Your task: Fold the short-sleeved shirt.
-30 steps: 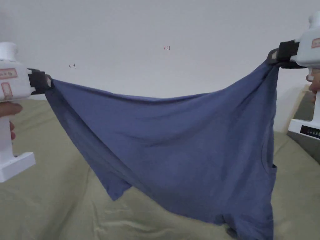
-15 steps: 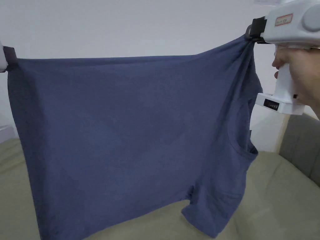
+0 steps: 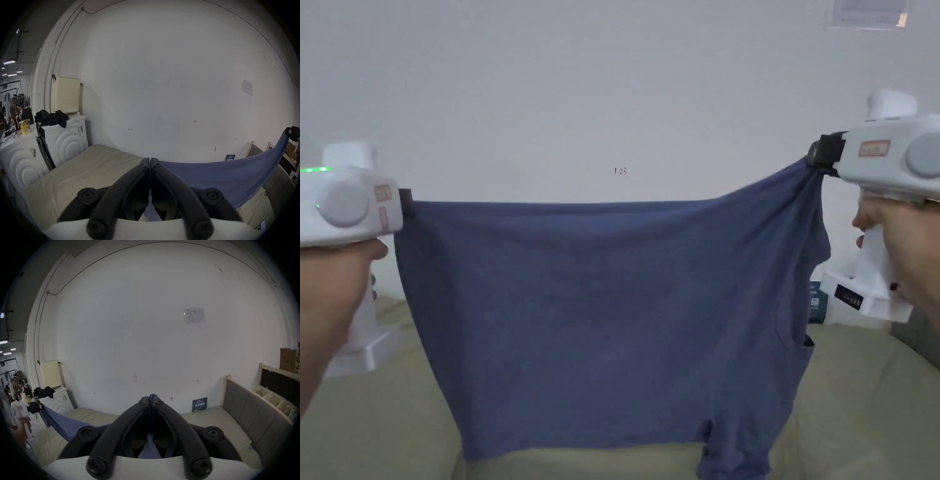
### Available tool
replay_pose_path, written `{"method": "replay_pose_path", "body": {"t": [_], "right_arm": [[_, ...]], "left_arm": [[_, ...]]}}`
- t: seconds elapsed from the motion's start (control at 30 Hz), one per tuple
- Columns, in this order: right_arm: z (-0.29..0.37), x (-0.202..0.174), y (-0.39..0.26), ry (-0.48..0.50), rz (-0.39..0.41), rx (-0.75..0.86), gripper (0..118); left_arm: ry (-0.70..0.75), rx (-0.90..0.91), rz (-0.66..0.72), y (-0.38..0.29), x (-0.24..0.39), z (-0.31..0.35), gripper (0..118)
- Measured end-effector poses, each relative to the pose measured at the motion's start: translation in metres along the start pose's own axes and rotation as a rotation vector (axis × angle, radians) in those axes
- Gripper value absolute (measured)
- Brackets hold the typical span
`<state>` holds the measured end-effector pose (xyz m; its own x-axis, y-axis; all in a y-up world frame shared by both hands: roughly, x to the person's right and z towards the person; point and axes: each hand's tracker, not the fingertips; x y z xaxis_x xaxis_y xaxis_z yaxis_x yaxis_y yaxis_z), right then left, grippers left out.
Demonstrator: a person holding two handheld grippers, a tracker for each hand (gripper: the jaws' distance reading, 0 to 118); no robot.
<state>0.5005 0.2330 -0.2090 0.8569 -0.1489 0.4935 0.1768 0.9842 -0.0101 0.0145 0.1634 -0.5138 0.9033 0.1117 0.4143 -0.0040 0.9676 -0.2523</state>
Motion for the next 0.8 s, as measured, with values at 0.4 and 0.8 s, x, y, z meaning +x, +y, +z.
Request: {"method": "replay_pose_path", "body": {"t": [0.4,0.8], "right_arm": [[0.15,0.037,-0.111,0.059,-0.077,-0.105,4],[0.324,0.06,-0.405,-0.004,-0.069,-0.562,4]], "left_arm": [[-0.108,-0.03,-0.091,-0.104,-0.02,0.101,0],[-0.156,-0.43,-0.278,-0.381,-0.065,0.255,0]]}}
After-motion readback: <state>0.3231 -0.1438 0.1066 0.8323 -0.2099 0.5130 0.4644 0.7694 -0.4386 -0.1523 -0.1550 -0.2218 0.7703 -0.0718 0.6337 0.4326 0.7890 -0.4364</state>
